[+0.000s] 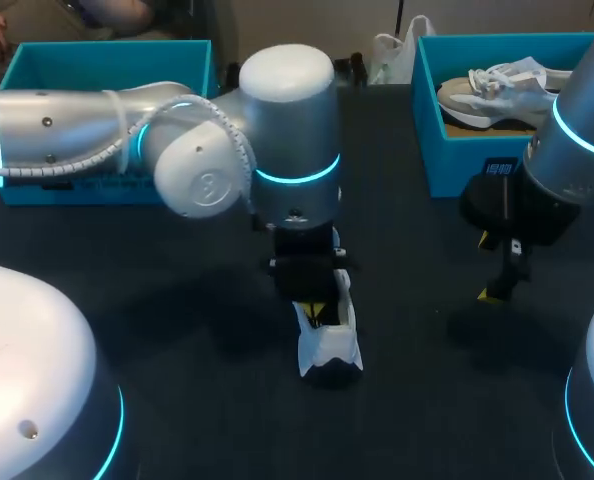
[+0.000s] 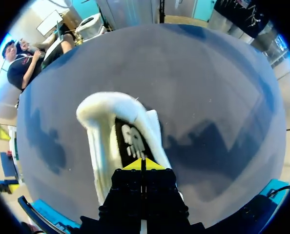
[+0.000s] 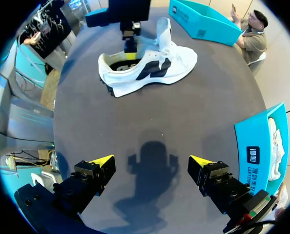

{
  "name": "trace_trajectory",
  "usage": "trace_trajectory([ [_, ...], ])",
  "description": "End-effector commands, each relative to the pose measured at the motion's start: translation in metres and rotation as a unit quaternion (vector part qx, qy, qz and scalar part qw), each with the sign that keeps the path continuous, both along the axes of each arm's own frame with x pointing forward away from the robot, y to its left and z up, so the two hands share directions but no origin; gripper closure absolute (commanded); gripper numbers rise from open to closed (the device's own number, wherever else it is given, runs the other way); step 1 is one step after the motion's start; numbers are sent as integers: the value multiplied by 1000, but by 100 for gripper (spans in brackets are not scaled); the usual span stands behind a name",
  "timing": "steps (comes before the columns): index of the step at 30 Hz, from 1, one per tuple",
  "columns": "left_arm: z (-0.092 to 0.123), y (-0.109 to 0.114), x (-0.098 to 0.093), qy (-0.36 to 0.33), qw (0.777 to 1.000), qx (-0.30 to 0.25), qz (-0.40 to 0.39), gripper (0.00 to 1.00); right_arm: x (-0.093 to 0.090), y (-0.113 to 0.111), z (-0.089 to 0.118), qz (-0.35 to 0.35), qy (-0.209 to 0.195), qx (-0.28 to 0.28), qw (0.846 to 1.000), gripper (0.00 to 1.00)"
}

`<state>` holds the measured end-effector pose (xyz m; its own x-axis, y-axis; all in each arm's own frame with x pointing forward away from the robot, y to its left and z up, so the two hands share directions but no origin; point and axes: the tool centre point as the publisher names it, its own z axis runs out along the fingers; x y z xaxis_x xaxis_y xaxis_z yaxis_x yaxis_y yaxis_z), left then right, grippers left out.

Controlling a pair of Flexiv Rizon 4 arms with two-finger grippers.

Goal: Take the shoe out of the shoebox, open the shoe tongue, remove and reinsert the insole, then place the shoe into the shoebox

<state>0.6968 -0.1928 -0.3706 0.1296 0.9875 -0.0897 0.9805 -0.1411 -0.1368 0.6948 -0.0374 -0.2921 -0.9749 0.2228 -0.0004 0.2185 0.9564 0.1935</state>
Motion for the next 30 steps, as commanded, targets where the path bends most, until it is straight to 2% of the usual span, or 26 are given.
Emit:
trace_trajectory([
  [1, -10, -9, -5, -19, 999, 34, -12, 100, -1, 0, -1, 0, -1, -1, 1000, 0],
  [4, -20, -9, -3, -41, 997, 57, -12, 100, -1, 0, -1, 0, -1, -1, 1000, 0],
  [10, -38, -9, 4, -46, 997, 69, 4, 100, -1, 0, -1, 0, -1, -1, 1000, 0],
  [16, -48, -9, 8, -29, 998, 39, 39, 100, -1, 0, -1, 0, -1, -1, 1000, 0],
  [23, -32, -4, 9, -18, 998, 8, 52, 100, -1, 0, -1, 0, -1, -1, 1000, 0],
  [30, -5, -1, -2, -20, 999, -16, 37, 100, -1, 0, -1, 0, -1, -1, 1000, 0],
])
